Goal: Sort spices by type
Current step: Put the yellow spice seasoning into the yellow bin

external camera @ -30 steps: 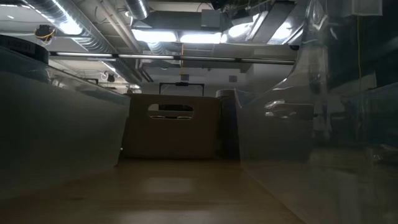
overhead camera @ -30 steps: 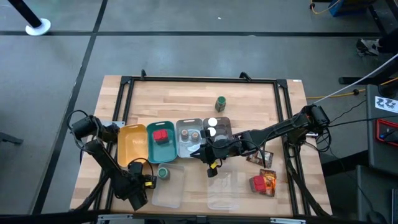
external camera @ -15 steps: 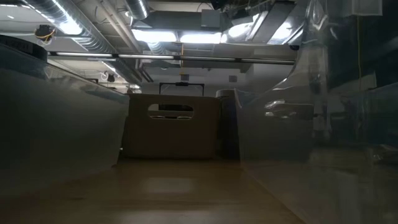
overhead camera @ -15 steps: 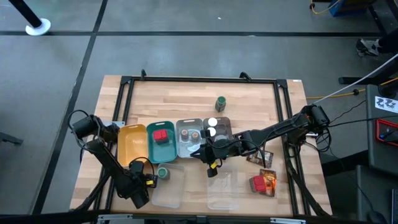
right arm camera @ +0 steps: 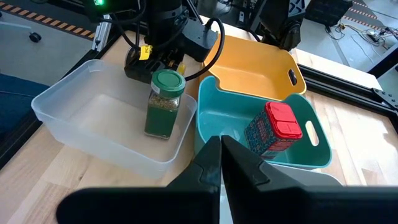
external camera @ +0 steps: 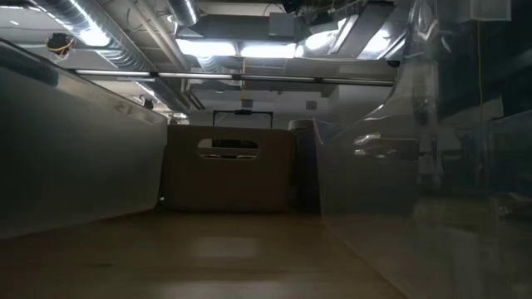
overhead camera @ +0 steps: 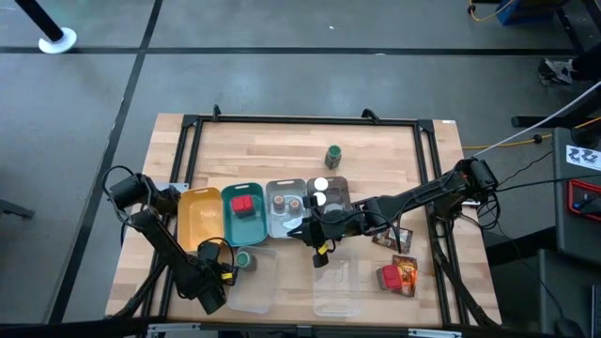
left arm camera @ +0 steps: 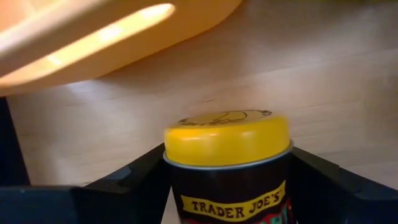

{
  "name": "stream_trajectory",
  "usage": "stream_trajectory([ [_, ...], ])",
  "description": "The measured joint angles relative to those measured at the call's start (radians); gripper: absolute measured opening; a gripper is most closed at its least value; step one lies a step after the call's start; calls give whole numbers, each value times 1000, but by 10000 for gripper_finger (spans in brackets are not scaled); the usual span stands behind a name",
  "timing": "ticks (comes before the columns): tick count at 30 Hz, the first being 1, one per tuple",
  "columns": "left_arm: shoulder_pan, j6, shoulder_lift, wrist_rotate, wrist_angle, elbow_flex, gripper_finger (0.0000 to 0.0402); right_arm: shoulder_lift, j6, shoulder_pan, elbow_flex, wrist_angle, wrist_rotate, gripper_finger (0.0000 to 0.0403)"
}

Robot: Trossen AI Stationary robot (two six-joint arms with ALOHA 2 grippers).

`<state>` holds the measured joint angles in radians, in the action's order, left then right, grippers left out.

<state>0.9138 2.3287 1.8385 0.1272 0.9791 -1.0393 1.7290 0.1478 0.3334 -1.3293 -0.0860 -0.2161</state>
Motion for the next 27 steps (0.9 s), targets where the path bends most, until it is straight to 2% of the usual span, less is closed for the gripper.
stream_trajectory([
  [10, 0, 13, -2, -2, -2, 0, 261, 0, 0, 0, 0, 0, 0, 14],
  [18, 1, 20, -17, -2, -6, -4, 199, 0, 0, 0, 0, 0, 0, 14],
  [27, 1, 21, -46, -4, 11, 0, 198, 0, 0, 0, 0, 0, 0, 14],
])
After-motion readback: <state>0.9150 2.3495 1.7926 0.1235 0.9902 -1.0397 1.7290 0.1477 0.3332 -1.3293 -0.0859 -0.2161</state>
